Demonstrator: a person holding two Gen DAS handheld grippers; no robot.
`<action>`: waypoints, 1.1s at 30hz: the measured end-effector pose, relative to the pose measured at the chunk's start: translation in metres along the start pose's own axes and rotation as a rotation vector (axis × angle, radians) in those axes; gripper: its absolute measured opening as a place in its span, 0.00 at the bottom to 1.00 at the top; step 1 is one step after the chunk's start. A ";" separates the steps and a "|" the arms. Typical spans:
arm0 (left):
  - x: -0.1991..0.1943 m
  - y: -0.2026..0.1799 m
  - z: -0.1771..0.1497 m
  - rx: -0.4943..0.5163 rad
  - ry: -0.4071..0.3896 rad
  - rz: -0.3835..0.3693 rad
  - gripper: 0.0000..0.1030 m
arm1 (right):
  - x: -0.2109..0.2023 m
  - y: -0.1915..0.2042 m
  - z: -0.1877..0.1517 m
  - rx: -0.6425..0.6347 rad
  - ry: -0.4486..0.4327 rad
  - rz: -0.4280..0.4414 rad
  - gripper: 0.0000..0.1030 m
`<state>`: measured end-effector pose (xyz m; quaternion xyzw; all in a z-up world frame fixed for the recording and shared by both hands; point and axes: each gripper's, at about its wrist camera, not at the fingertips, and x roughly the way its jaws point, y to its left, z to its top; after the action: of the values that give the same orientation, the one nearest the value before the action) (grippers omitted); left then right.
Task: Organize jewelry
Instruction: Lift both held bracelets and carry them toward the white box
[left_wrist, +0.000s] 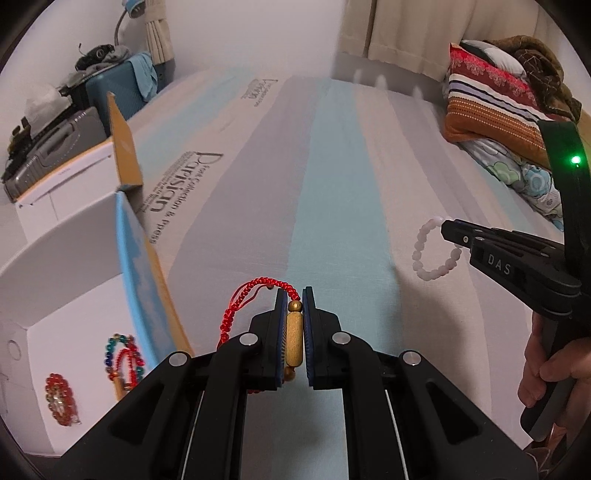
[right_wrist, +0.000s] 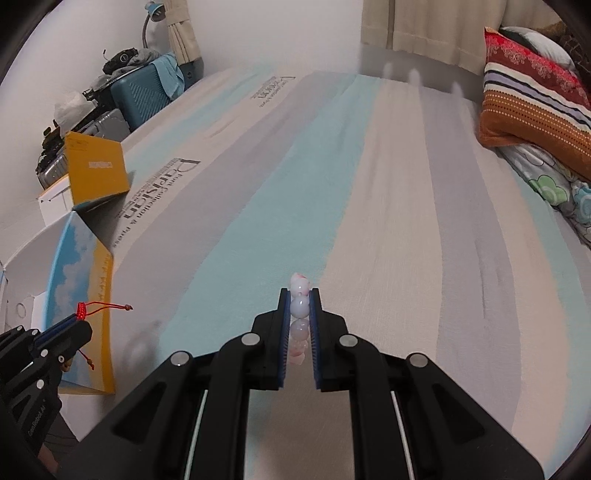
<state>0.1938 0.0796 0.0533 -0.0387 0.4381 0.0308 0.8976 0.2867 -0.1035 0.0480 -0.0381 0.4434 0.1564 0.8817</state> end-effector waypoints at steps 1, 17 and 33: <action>-0.004 0.002 0.000 0.000 -0.003 0.003 0.07 | -0.004 0.003 0.000 -0.001 -0.005 0.002 0.09; -0.067 0.059 -0.003 -0.053 -0.043 0.073 0.07 | -0.065 0.080 0.012 -0.078 -0.070 0.042 0.09; -0.129 0.165 -0.024 -0.166 -0.074 0.172 0.07 | -0.102 0.193 0.011 -0.184 -0.099 0.118 0.09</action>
<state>0.0811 0.2386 0.1337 -0.0740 0.4021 0.1451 0.9010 0.1787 0.0574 0.1494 -0.0851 0.3847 0.2497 0.8845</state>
